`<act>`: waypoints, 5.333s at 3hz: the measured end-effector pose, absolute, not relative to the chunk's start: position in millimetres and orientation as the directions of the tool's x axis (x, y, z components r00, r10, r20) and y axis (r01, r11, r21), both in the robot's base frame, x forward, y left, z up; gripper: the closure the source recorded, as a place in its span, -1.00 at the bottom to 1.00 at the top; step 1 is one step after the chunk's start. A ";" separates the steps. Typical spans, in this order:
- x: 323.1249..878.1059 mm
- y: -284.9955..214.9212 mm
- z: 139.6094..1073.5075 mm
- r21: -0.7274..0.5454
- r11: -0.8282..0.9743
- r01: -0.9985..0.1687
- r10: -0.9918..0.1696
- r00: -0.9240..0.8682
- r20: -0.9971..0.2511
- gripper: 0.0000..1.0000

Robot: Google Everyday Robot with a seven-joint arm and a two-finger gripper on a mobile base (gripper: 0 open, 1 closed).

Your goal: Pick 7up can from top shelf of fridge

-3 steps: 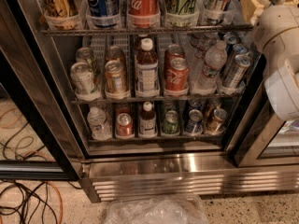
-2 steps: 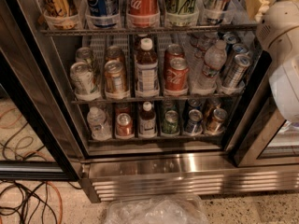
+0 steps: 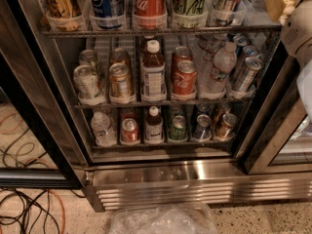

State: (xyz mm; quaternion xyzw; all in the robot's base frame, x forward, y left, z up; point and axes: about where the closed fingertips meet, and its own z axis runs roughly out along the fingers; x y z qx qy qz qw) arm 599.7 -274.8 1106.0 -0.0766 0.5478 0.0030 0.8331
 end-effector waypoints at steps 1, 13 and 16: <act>589.4 -268.1 1103.3 -0.165 0.976 -0.145 -0.096 0.394 -0.914 1.00; 483.4 -74.0 934.2 -0.397 0.307 -0.865 -0.244 0.332 -0.911 1.00; 454.8 -40.7 916.6 -0.374 0.187 -0.908 -0.219 0.333 -0.917 1.00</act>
Offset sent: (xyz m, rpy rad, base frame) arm -0.0423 0.0338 -0.0064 -0.1429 0.0493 0.2674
